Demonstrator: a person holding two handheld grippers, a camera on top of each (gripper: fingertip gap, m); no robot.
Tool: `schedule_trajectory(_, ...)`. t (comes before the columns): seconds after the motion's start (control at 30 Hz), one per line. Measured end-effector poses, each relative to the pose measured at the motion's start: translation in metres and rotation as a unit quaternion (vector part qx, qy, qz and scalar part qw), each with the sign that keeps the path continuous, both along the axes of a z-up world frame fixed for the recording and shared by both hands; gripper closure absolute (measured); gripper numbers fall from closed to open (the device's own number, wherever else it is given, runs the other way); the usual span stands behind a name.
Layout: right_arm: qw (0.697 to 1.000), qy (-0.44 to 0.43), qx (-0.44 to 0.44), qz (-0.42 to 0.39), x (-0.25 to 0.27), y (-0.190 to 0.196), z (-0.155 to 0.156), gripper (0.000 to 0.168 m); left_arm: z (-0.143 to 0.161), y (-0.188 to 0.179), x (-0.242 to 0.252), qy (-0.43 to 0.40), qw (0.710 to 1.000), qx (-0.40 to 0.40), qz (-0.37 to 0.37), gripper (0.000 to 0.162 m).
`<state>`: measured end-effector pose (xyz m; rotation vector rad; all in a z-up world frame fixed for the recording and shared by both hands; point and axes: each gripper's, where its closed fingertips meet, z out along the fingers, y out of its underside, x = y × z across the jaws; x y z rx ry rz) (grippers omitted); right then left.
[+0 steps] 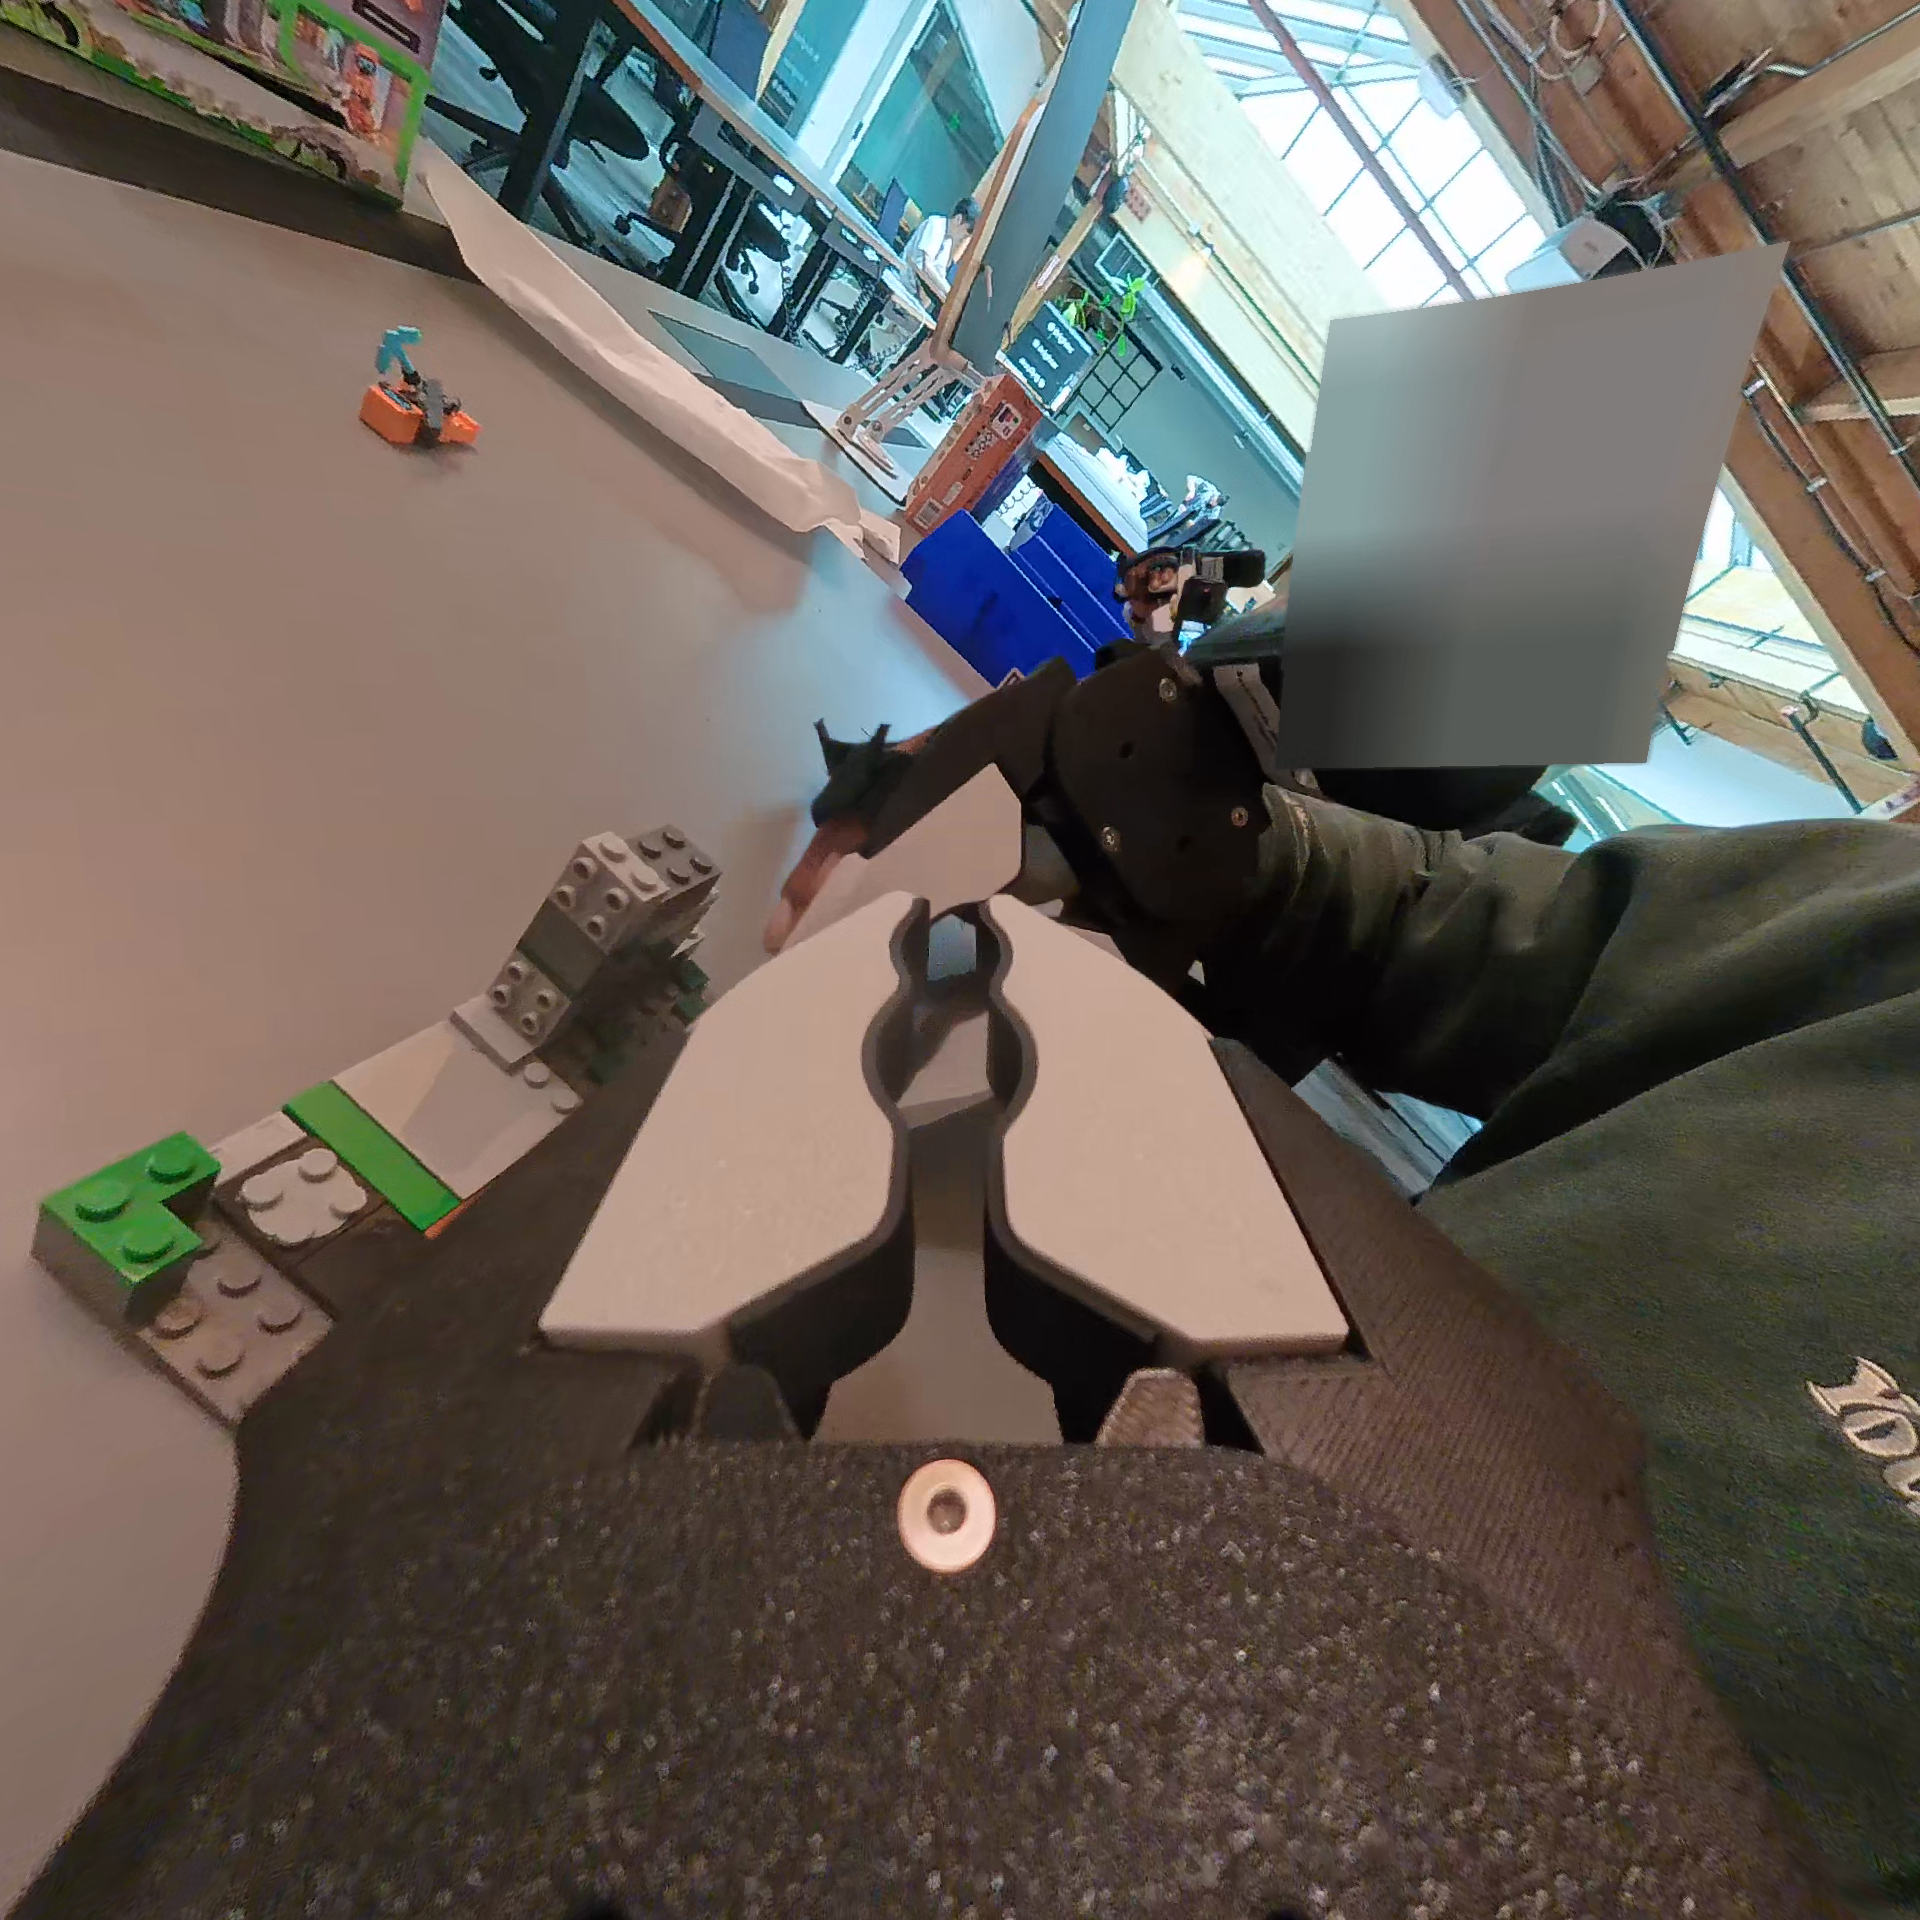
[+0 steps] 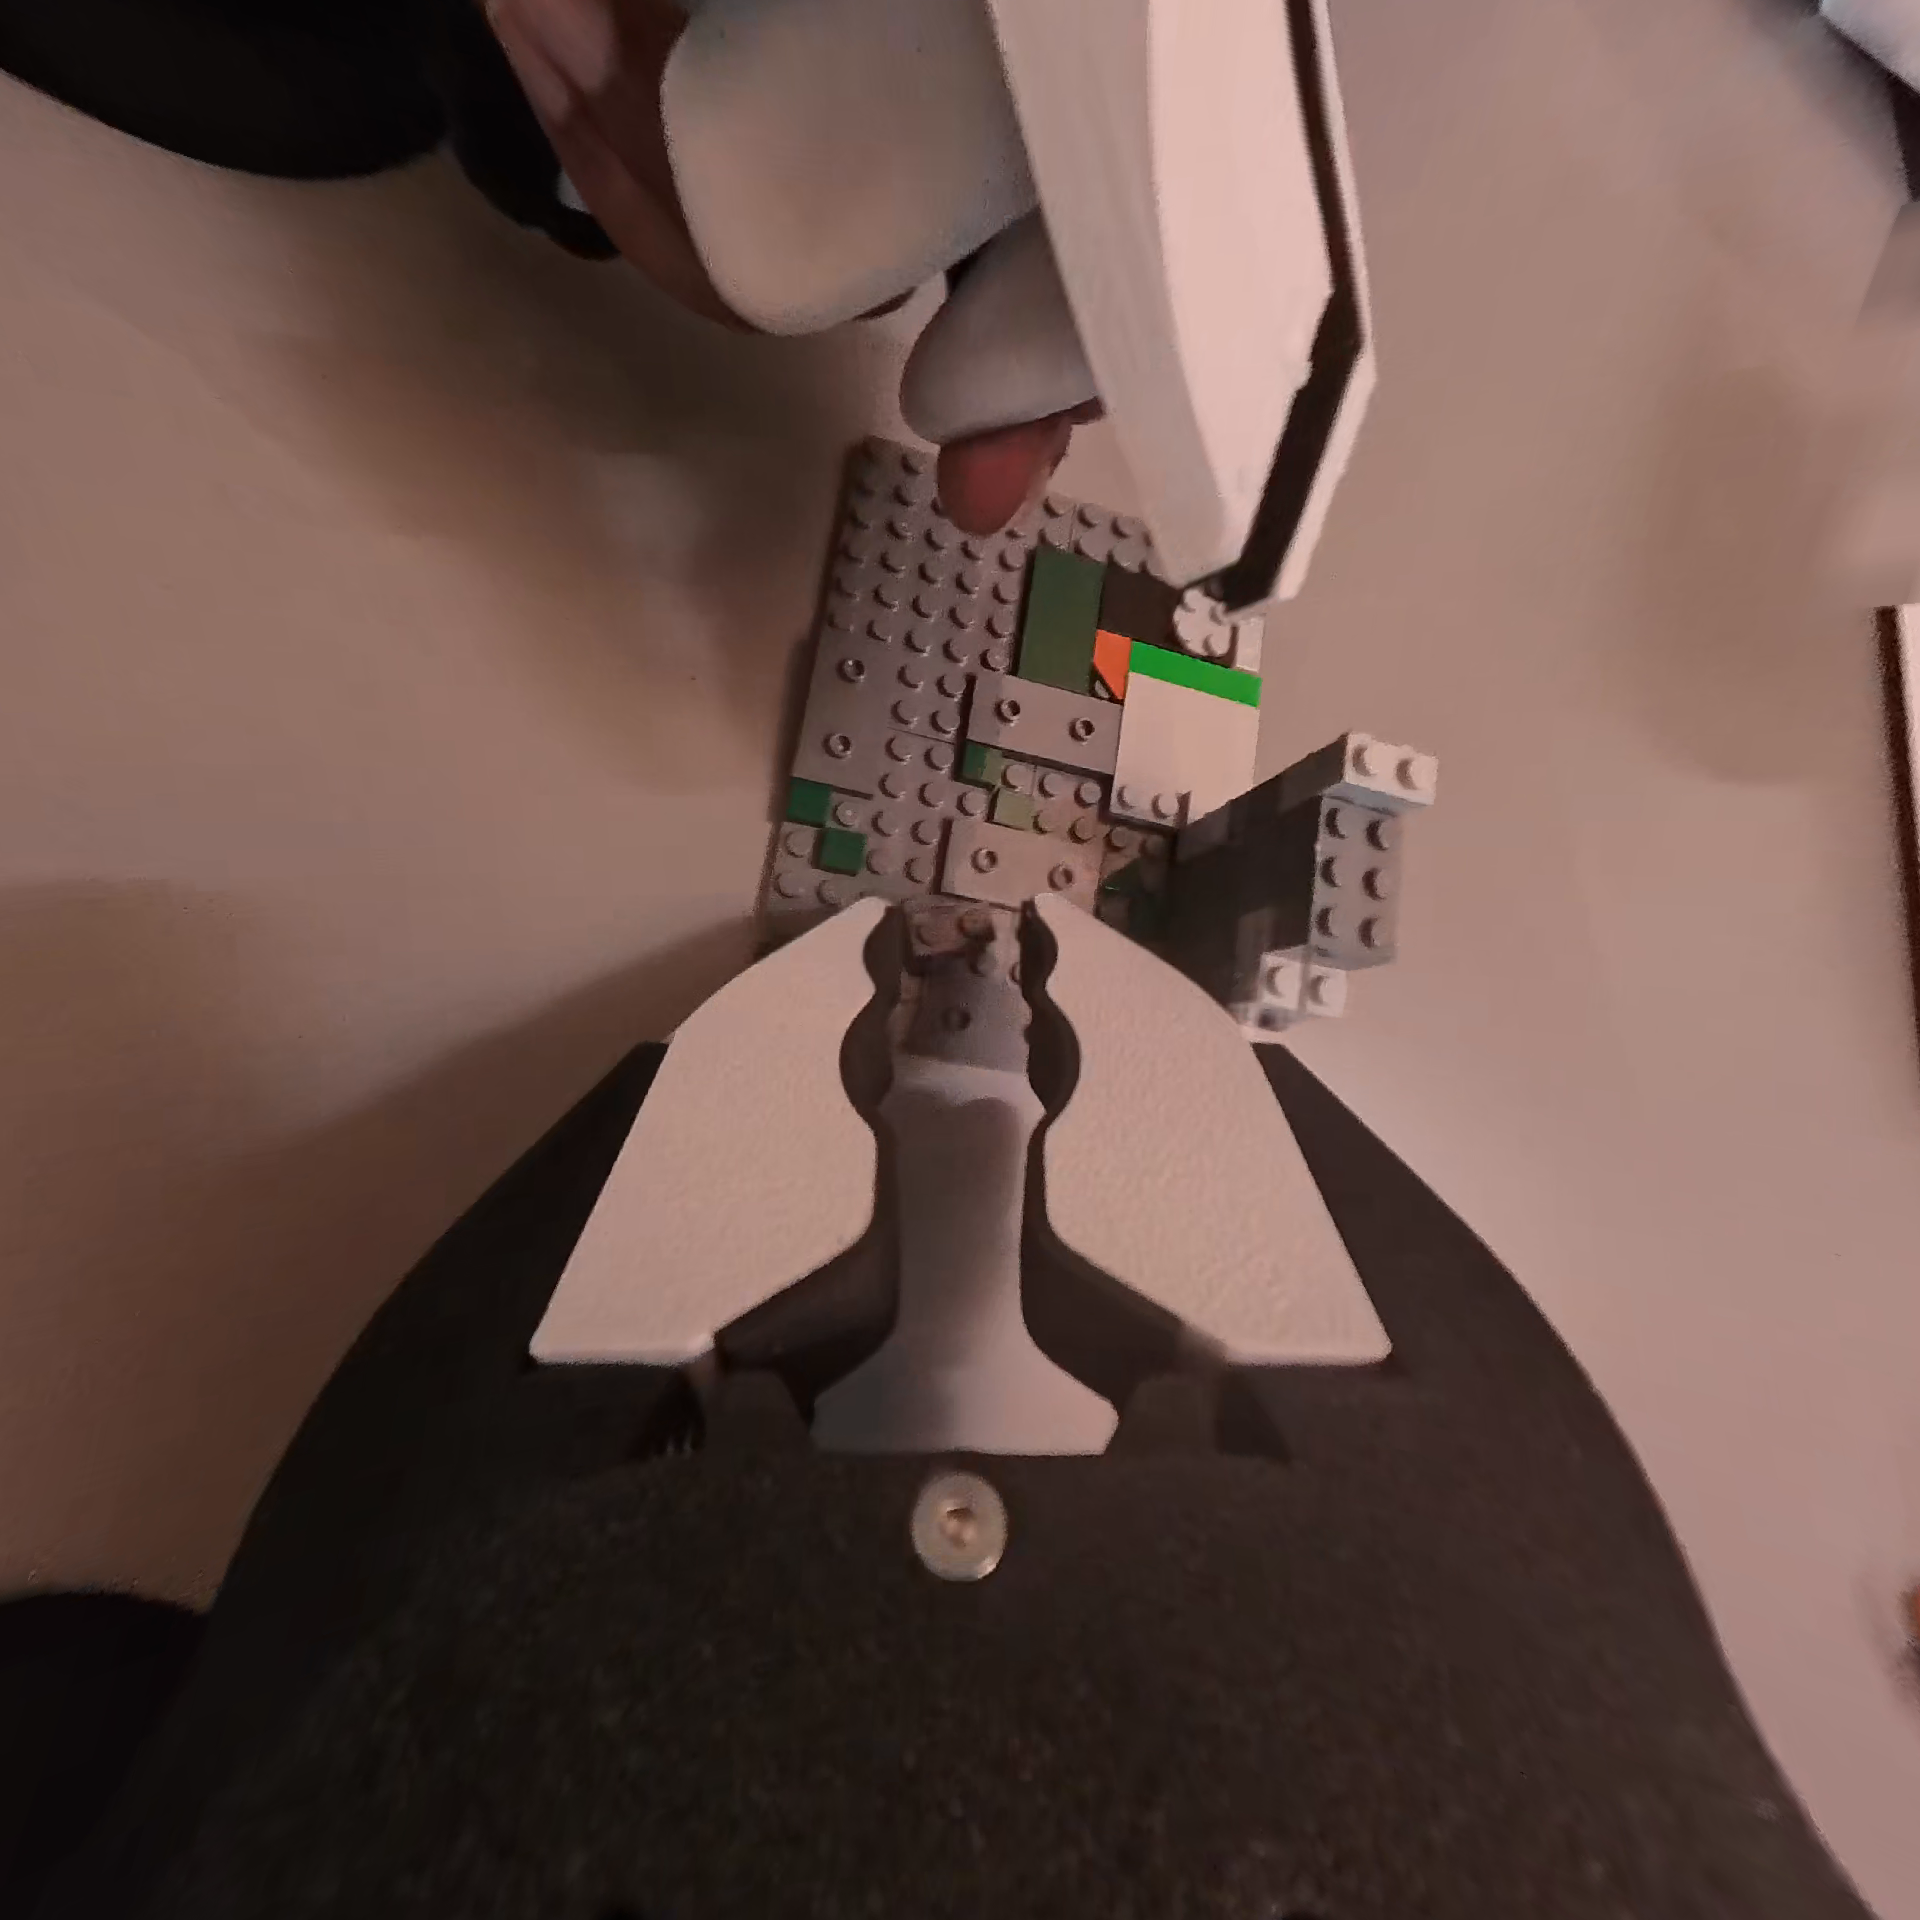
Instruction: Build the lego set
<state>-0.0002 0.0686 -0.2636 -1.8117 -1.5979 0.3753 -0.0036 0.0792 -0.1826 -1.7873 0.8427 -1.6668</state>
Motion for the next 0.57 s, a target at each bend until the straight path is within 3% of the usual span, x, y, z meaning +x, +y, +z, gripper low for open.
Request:
schedule_trajectory(0.4, 0.994, -0.086, -0.044, 0.053, 0.000, 0.001, -0.011, 0.152, 0.000, 0.004, -0.003, -0.002, 1.000, -0.006, 0.005, 0.155)
schedule_trajectory(0.57, 0.996, -0.062, -0.038, 0.046, 0.002, 0.001, -0.001, 0.152, 0.001, 0.006, -0.004, -0.001, 1.000, -0.004, 0.010, 0.155)
